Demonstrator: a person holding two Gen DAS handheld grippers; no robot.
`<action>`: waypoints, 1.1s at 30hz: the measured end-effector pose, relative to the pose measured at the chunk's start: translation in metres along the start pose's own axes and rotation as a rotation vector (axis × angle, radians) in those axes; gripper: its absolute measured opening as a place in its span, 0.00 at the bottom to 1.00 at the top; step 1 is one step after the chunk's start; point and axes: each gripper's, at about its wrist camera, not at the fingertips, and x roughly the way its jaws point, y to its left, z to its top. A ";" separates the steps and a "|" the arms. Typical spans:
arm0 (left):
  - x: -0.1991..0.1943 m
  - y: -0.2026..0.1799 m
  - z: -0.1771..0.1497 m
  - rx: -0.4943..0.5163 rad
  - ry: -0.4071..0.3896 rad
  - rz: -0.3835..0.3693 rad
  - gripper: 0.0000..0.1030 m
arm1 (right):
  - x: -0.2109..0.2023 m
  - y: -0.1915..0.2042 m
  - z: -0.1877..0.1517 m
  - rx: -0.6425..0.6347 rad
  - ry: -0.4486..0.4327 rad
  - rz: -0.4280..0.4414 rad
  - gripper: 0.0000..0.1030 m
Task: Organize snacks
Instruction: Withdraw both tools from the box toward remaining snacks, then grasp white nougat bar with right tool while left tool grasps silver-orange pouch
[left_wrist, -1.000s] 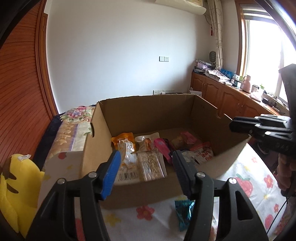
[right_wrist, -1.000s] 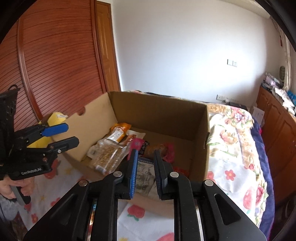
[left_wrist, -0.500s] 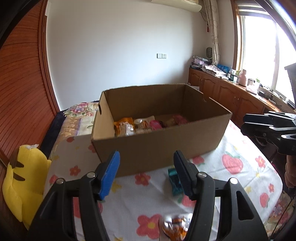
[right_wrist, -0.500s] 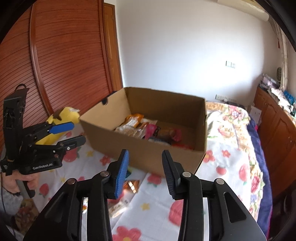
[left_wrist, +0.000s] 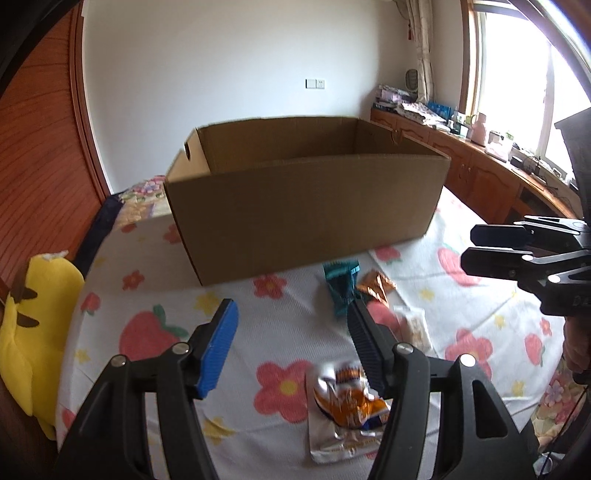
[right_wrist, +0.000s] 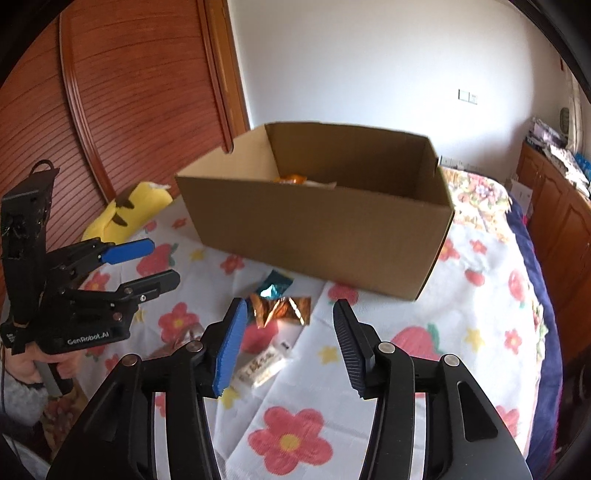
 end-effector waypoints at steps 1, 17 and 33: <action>0.001 -0.001 -0.002 -0.002 0.007 -0.003 0.60 | 0.003 0.001 -0.003 0.000 0.008 0.001 0.49; 0.004 -0.003 -0.034 -0.026 0.070 -0.032 0.60 | 0.059 0.010 -0.032 0.033 0.142 0.027 0.52; 0.003 -0.008 -0.050 -0.041 0.098 -0.051 0.60 | 0.073 0.018 -0.039 0.026 0.169 0.003 0.40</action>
